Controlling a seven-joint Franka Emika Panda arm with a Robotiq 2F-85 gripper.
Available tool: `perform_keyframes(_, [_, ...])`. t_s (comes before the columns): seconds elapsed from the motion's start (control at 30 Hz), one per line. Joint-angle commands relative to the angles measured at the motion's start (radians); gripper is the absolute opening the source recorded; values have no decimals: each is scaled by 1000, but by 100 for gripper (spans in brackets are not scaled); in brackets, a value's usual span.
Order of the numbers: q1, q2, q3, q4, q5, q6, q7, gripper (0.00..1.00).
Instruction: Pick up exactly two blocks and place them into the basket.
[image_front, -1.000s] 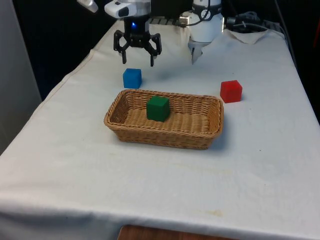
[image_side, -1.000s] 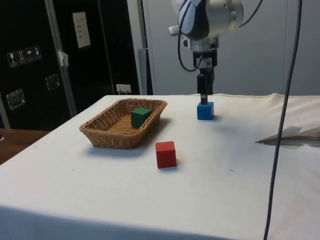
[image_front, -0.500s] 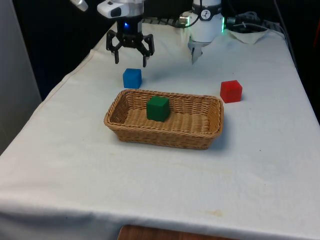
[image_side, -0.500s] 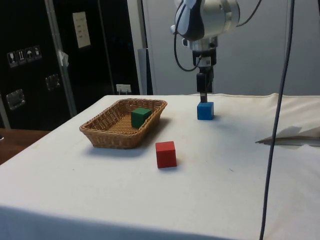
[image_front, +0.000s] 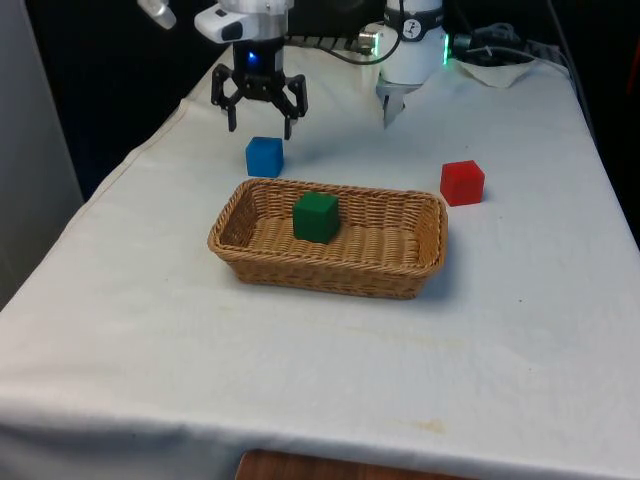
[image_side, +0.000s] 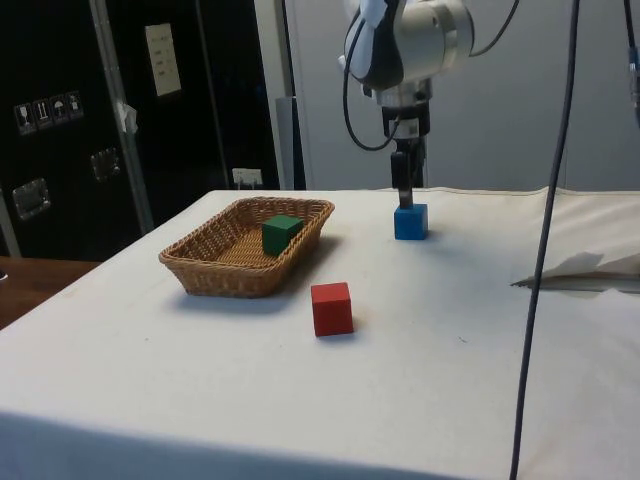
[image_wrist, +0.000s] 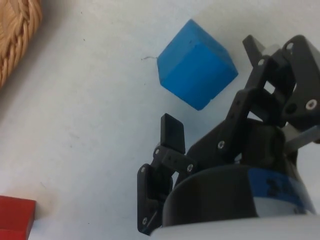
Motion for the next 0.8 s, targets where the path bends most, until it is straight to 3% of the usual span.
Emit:
perform_keyframes(0.0, [-30,11,50,-7,42,26,-23,100])
perform_keyframes(0.17, [-30,30,56,-2,50,28,-22,100])
perform_keyframes(0.2, [0,23,9,5,10,0,0,100])
perform_keyframes(0.23, [-30,33,57,-1,51,29,-22,100])
perform_keyframes(0.43, [-31,55,64,6,61,30,-22,100])
perform_keyframes(0.47, [0,46,14,11,20,1,0,100])
perform_keyframes(0.5, [-32,59,65,7,63,30,-23,100])
perform_keyframes(0.67, [-33,78,71,14,76,31,-22,100])
perform_keyframes(0.7, [0,69,20,18,35,1,0,100])
perform_keyframes(0.73, [-33,86,74,18,82,31,-22,100])
perform_keyframes(0.77, [-33,89,75,20,85,31,-22,100])
